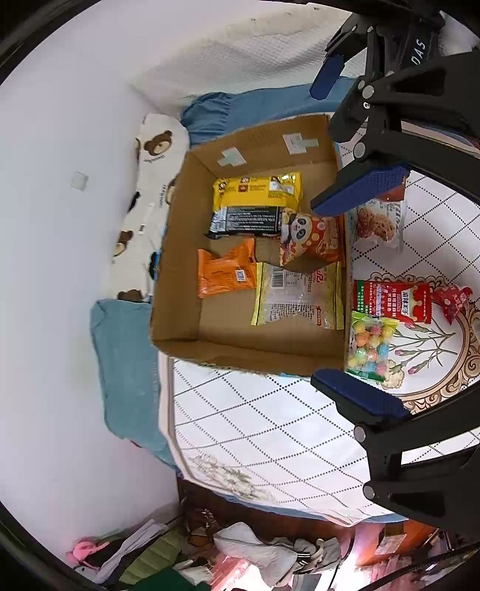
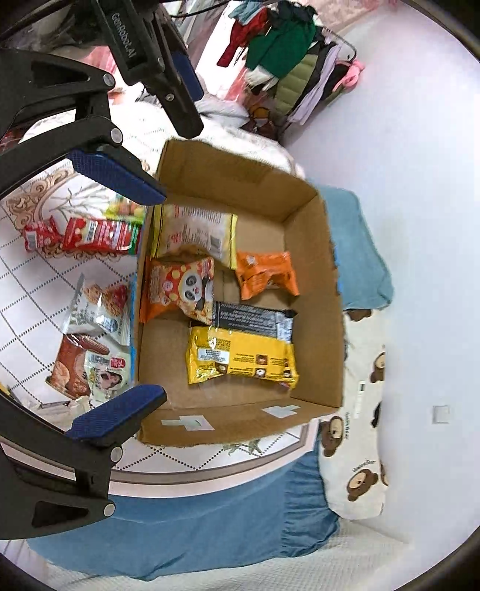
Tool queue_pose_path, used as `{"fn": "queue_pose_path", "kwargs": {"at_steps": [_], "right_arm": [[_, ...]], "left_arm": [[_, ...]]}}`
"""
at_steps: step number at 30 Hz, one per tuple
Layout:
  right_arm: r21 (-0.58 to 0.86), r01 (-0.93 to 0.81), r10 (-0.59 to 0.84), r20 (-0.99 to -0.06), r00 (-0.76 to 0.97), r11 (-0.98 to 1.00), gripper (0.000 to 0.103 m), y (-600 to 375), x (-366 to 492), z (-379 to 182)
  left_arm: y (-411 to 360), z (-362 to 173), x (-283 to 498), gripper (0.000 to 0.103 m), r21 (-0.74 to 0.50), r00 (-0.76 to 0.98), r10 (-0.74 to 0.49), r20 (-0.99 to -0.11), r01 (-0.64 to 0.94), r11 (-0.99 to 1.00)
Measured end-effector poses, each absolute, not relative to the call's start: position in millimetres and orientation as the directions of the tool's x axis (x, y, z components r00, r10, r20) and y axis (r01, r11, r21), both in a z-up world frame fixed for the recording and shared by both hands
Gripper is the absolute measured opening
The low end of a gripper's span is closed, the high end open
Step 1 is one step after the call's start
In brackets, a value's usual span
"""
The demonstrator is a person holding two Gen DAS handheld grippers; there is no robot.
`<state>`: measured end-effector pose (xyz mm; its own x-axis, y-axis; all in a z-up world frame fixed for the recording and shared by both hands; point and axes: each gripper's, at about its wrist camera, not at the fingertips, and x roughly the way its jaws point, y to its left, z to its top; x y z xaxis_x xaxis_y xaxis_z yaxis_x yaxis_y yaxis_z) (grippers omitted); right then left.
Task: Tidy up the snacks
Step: 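Lower both bags into the box beside the others and release them, then grasp the red packet with the left gripper while the right grasps the cookie packet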
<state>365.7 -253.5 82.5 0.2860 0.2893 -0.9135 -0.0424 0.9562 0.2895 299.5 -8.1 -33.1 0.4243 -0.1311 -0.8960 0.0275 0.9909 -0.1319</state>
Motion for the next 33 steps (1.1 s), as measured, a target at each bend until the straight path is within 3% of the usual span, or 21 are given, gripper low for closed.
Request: {"fn": "queue_pose_path", "kwargs": {"at_steps": [4, 8, 10, 11, 12, 20, 24, 26, 31, 33], "right_arm": [[0.325, -0.04, 0.321, -0.891, 0.322, 0.945, 0.099, -256, 344, 101], [0.358, -0.044, 0.352, -0.879, 0.322, 0.933, 0.099, -256, 318, 94], [0.366, -0.03, 0.357, -0.883, 0.305, 0.93, 0.087, -256, 306, 81], [0.377, -0.025, 0.367, -0.883, 0.291, 0.926, 0.072, -256, 301, 73], [0.384, -0.018, 0.375, -0.887, 0.269, 0.923, 0.066, -255, 297, 62], [0.401, 0.089, 0.384, -0.909, 0.161, 0.912, 0.066, -259, 280, -14], [0.387, 0.116, 0.371, -0.919, 0.135, 0.915, 0.066, -254, 281, -41], [0.362, 0.108, 0.347, -0.929, 0.13, 0.926, 0.066, -247, 284, -50], [0.286, 0.084, 0.274, -0.953, 0.131, 0.954, 0.065, -223, 301, -77], [0.258, 0.061, 0.249, -0.961, 0.117, 0.964, 0.052, -215, 304, -86]], "left_arm": [[-5, -30, 277, 0.084, -0.125, 0.448, -0.12, -0.886, 0.018, 0.992], [1, -62, 253, 0.084, -0.117, 0.399, -0.102, -0.911, -0.014, 0.993], [1, -95, 247, 0.084, -0.108, 0.324, -0.098, -0.941, -0.015, 0.994], [0, -109, 244, 0.084, -0.109, 0.289, -0.102, -0.952, -0.009, 0.994], [-3, -126, 243, 0.084, -0.101, 0.249, -0.098, -0.964, 0.001, 0.995], [-32, -250, 255, 0.084, -0.058, -0.021, -0.057, -0.998, 0.043, 0.997], [-37, -275, 275, 0.066, -0.033, -0.019, -0.032, -0.999, 0.009, 0.999], [-39, -270, 277, 0.049, -0.034, 0.016, -0.034, -0.999, 0.001, 0.999], [-29, -262, 261, 0.045, -0.033, 0.035, -0.033, -0.999, -0.025, 0.999], [-20, -262, 246, 0.045, -0.035, 0.028, -0.034, -0.999, -0.035, 0.999]]}}
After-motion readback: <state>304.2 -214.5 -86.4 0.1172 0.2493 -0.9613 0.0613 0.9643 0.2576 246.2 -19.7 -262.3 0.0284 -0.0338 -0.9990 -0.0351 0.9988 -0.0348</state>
